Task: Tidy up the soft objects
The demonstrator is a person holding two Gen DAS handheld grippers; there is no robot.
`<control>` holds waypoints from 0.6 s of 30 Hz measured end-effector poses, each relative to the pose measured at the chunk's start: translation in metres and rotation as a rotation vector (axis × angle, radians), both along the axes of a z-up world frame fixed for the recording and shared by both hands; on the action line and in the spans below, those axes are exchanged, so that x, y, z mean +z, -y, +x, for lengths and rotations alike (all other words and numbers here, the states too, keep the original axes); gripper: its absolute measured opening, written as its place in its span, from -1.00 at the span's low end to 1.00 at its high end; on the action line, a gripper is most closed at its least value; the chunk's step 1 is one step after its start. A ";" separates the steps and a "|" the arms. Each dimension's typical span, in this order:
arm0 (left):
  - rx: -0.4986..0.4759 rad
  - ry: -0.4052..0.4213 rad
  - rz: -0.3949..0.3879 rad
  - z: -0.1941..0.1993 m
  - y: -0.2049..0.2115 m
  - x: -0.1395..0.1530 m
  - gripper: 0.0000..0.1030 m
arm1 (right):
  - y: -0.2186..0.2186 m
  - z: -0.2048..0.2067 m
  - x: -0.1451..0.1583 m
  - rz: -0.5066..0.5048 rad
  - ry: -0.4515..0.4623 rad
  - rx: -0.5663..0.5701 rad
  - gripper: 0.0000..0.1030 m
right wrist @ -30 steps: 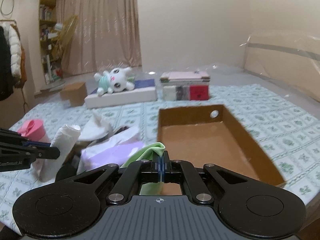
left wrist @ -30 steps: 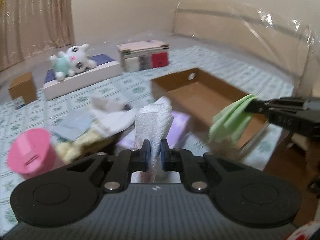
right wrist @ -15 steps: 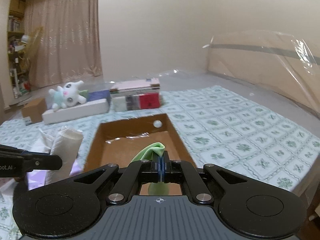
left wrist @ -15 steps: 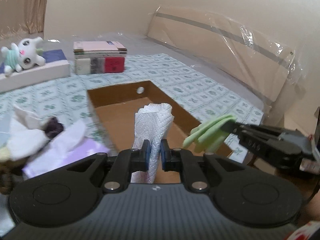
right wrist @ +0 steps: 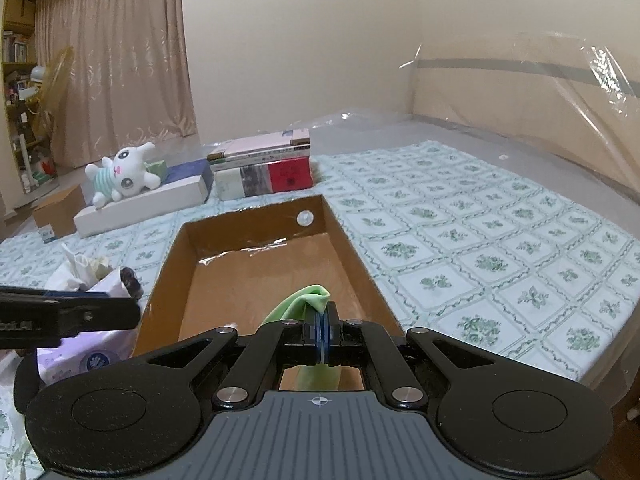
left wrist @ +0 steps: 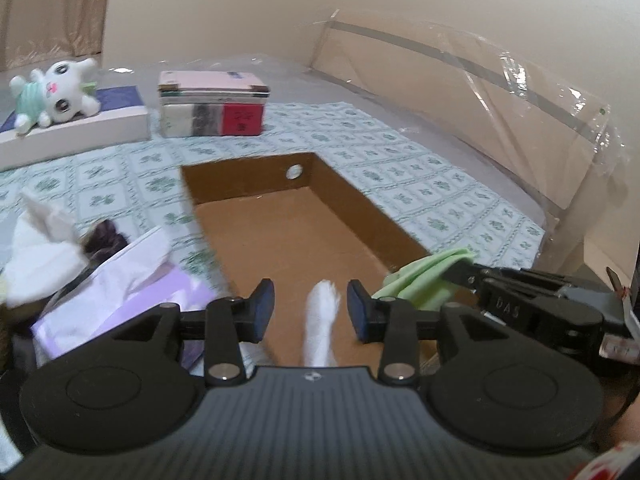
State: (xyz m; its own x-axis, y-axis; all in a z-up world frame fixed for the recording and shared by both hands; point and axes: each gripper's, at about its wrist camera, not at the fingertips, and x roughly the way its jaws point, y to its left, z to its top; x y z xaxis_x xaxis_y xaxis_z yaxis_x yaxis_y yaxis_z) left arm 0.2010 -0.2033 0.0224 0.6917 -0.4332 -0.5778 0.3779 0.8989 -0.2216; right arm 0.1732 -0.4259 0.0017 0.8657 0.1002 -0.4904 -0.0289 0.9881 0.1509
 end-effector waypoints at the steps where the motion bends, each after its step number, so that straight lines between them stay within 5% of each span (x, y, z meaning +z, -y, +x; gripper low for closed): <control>1: 0.012 -0.003 0.003 -0.003 -0.005 -0.001 -0.31 | -0.001 0.001 -0.001 0.003 -0.002 0.002 -0.97; 12: 0.131 0.013 0.051 -0.036 -0.048 -0.004 0.02 | -0.007 0.004 -0.005 0.065 -0.001 0.064 -0.97; 14: 0.148 0.013 0.050 -0.041 -0.054 -0.004 0.30 | -0.009 0.003 -0.005 0.050 -0.004 0.070 -0.95; 17: 0.183 0.024 0.065 -0.049 -0.063 -0.004 0.45 | -0.009 0.000 -0.007 0.051 -0.008 0.061 -0.48; 18: 0.195 0.027 0.074 -0.052 -0.066 -0.004 0.48 | -0.010 -0.002 -0.007 0.050 -0.008 0.055 0.03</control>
State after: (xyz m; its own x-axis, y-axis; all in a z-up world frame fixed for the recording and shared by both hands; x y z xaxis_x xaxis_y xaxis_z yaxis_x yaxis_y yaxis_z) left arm 0.1489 -0.1373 0.0181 0.7739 -0.2469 -0.5833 0.2003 0.9690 -0.1443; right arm 0.1716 -0.4163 -0.0053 0.8543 0.1719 -0.4905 -0.0814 0.9763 0.2003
